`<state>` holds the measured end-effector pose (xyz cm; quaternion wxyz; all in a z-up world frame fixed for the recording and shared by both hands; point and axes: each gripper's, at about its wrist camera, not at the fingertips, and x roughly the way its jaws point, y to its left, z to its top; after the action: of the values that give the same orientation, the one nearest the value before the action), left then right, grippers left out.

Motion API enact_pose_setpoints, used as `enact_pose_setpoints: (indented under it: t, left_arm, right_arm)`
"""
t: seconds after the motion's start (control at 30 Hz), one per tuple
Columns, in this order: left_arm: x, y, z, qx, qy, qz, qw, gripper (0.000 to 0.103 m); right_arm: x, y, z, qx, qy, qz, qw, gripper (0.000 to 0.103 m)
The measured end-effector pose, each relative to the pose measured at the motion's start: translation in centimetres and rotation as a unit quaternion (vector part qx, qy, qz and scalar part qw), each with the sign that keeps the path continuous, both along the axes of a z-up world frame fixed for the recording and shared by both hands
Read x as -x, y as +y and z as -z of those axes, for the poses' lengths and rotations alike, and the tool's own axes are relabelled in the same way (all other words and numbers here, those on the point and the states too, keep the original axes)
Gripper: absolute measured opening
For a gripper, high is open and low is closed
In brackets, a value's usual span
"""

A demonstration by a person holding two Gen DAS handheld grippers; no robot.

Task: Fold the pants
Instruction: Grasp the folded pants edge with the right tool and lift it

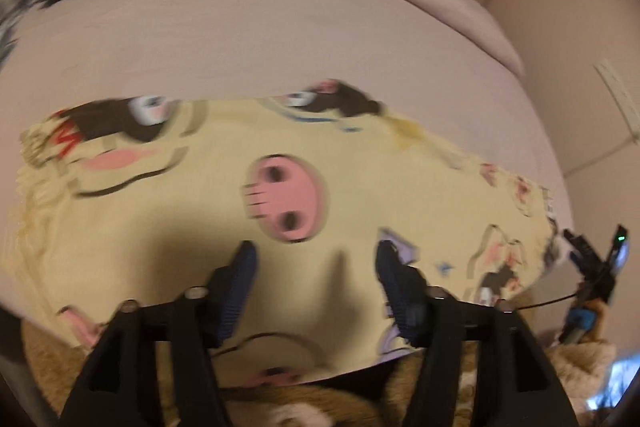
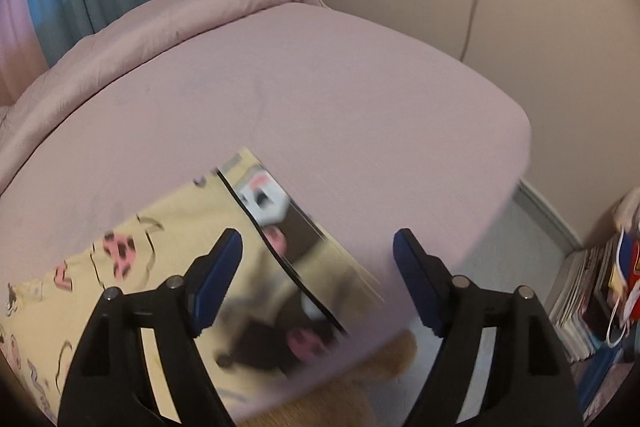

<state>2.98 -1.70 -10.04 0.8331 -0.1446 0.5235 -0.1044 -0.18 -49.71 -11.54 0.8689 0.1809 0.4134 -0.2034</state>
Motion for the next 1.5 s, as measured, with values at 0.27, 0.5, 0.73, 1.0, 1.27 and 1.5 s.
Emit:
enact_pose_setpoints:
  t: [0.27,0.5,0.73,1.0,1.27,1.5]
  left_arm:
    - [-0.7,-2.2,-0.1,0.014,0.017,0.030,0.9993,0.064]
    - [0.4,1.1,-0.2,0.019,0.020,-0.006,0.9996,0.064]
    - [0.0,3.0,-0.5,0.061,0.011,-0.029,0.9976,0.064]
    - [-2.0,1.3,1.1,0.117,0.024,0.005,0.9928,0.064]
    - [-4.7,-3.2,2.3,0.135,0.053,0.063,0.9874,0.064]
    - [-6.2,-3.3,2.1,0.149,0.059,0.054,0.9855,0.064]
  right_arm:
    - [1.4,0.3,3.5,-0.069,-0.014,-0.015,0.997,0.078]
    - [0.3,0.6,3.6,-0.098,-0.065,0.001,0.993,0.030]
    - [-0.7,8.5,-3.0,-0.128,-0.158,-0.151,0.968,0.014]
    - [-4.3,26.5,-3.2,-0.233,-0.121,-0.427,0.865,0.014]
    - [-4.6,32.5,1.2,-0.238,-0.043,-0.451,0.859,0.014]
    - [-3.2,33.8,-1.5,-0.188,-0.055,-0.476,0.857,0.015]
